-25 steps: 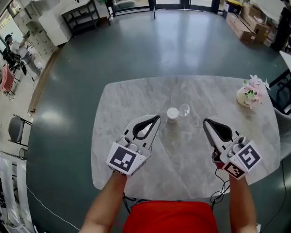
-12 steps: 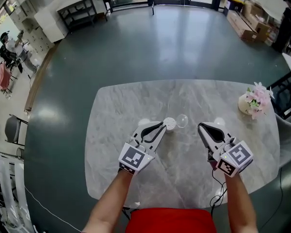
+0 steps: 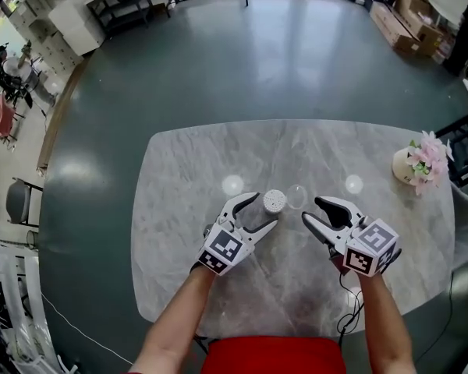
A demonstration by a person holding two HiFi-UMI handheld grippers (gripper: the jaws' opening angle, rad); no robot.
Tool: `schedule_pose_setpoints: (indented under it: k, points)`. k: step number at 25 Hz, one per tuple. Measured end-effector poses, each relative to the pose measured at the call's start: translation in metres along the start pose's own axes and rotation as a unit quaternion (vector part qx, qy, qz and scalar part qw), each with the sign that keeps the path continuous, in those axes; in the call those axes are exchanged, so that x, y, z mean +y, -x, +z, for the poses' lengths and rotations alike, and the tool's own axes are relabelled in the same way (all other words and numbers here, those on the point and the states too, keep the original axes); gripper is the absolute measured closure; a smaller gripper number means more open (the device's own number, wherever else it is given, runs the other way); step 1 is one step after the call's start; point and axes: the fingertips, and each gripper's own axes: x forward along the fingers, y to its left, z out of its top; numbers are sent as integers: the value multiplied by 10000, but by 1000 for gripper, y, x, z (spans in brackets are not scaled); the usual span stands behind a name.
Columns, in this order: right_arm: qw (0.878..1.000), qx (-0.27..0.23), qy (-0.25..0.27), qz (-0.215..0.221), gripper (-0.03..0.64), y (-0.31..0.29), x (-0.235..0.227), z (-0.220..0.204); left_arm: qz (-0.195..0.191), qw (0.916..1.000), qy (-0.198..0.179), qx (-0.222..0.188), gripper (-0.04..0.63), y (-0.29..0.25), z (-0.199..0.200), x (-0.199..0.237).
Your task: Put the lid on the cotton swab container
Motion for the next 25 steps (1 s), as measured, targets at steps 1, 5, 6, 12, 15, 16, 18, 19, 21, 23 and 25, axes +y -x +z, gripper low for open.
schedule_pose_setpoints:
  k: [1,5,6,12,15,16,18,19,21,23,25]
  points:
    - [9999,84,-43,40,391,-4,-1,-5,-51,10000,-3,69,290,-5,-4,0]
    - [9995,281,-121,71,370,-17,-5,-12,-123,9994,-16,317,276,-19,-15,5]
    - [9994,306,-137,80,370,-19,-6,-13,-130,9992,-18,367,276,-23,-18,6]
    - [9989,378,11,286,370,-32,5,-4,-214,9987,33,468,281,-31,-25,7]
    - [9978,383,245,484,371,-38,14,4,-197,9991,11,388,298,-37,-25,8]
    - [9970,412,321,573,371,-41,18,5,-206,9991,-8,368,299,-38,-24,7]
    - [9949,502,408,771,371,-49,28,4,-225,9991,-22,357,299,-39,-25,7]
    - [9937,562,408,876,381,-55,32,3,-229,9991,-22,356,299,-39,-25,7]
    - [9912,708,331,1070,427,-66,40,-3,-231,9991,-27,346,299,-38,-25,8]
    - [9891,849,189,1185,434,-75,43,-7,-239,9991,-31,337,299,-38,-25,8]
    - [9880,974,6,1201,462,-81,42,-13,-253,9991,-34,333,299,-41,-26,7]
